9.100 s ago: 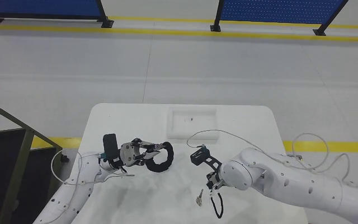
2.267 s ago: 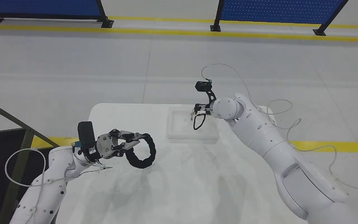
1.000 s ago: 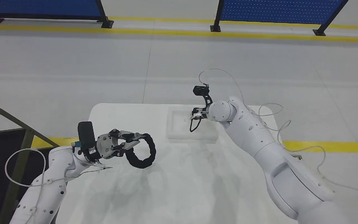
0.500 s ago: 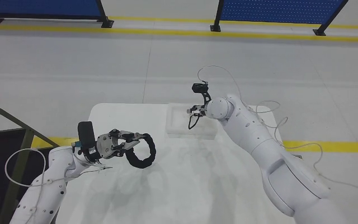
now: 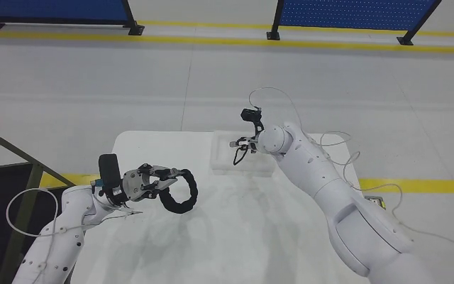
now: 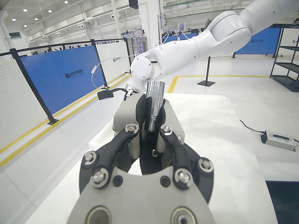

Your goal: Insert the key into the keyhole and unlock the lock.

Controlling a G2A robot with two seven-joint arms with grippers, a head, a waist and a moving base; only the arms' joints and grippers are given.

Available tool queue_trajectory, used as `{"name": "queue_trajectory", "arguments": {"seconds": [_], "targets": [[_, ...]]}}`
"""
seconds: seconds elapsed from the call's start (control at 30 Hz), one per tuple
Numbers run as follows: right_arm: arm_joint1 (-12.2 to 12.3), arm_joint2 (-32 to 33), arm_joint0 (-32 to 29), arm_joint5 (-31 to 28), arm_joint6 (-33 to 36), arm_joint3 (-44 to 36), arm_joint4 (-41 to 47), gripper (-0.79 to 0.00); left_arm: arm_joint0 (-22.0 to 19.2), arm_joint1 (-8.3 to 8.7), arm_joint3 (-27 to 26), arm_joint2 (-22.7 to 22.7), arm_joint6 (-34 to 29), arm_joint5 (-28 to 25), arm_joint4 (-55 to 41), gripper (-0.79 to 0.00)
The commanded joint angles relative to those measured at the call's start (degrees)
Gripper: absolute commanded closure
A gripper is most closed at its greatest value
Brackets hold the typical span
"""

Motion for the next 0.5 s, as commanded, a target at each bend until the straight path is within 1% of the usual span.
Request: {"name": "queue_trajectory", "arguments": {"seconds": [0.0,0.07,0.17,0.2,0.23,0.33,0.47], "targets": [[-0.3,-0.1,0.1,0.5,-0.2,0.6,-0.2,-0.557,0.0,0.0,0.0,0.0,0.0,0.0,0.0,0.0],[-0.8,-0.2,0.1,0.6,-0.3,1.1,-0.2,-0.554,0.0,0.0,0.0,0.0,0.0,0.0,0.0,0.0],[-1.4,-0.3,0.0,0.5,-0.4,2.2,0.0,-0.517,0.0,0.0,0.0,0.0,0.0,0.0,0.0,0.0],[-1.7,-0.3,0.0,0.5,-0.5,2.7,0.1,-0.428,0.0,0.0,0.0,0.0,0.0,0.0,0.0,0.0],[-1.9,-0.3,0.1,0.6,-0.7,3.2,0.2,-0.385,0.0,0.0,0.0,0.0,0.0,0.0,0.0,0.0],[-2.6,-0.3,0.4,0.9,-1.6,4.7,0.4,-0.342,0.0,0.0,0.0,0.0,0.0,0.0,0.0,0.0],[-3.5,-0.6,0.8,1.8,-2.5,6.4,-0.2,-0.317,0.0,0.0,0.0,0.0,0.0,0.0,0.0,0.0]]}}
